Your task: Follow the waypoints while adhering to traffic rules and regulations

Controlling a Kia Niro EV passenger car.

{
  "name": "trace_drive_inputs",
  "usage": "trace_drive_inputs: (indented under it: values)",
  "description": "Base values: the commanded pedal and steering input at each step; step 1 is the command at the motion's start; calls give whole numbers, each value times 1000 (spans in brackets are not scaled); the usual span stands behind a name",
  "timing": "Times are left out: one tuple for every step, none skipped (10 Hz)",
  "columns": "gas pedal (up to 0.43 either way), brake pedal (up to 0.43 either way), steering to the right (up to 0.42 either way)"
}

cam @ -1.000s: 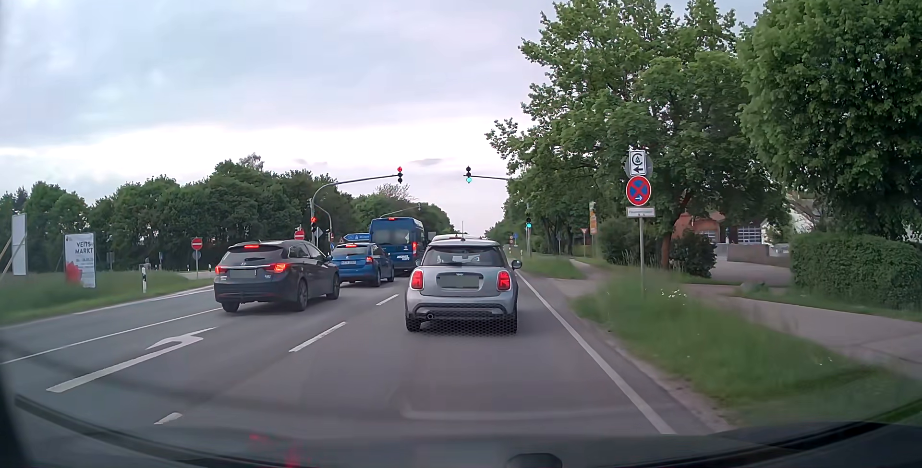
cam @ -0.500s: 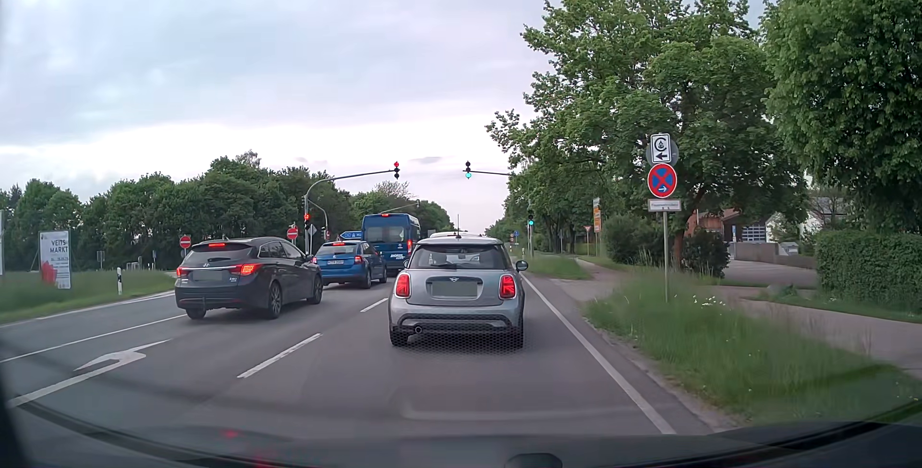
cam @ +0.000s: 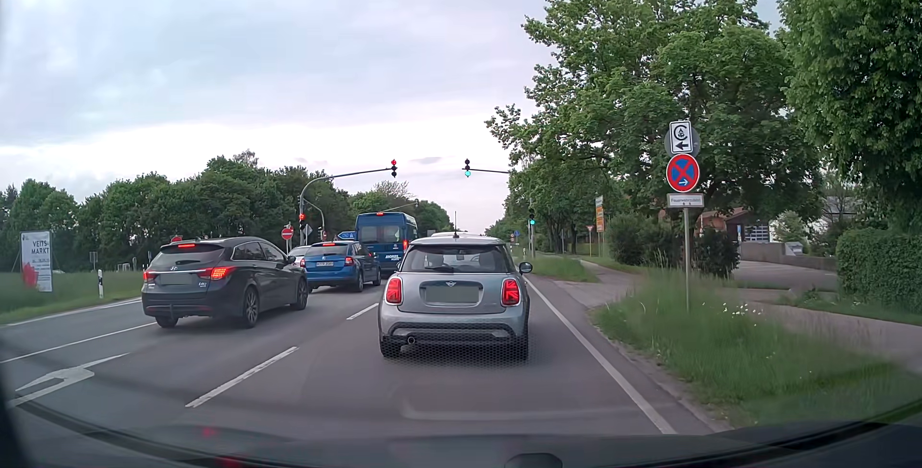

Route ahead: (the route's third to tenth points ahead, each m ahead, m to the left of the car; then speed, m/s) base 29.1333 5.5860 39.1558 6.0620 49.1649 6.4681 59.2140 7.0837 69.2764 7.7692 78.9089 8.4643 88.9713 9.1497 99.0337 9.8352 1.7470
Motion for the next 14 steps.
trace_drive_inputs:
  values:
    - [0, 165, -2]
    - [0, 152, -2]
    - [0, 146, -2]
    - [0, 134, -2]
    - [0, 104, -2]
    - [0, 0, -2]
    - [0, 0, -2]
    - [0, 0, -2]
    - [0, 0, -2]
    - [0, 0, -2]
    - [0, 0, -2]
    - [130, 0, -2]
    - [197, 0, -2]
    - [220, 0, -2]
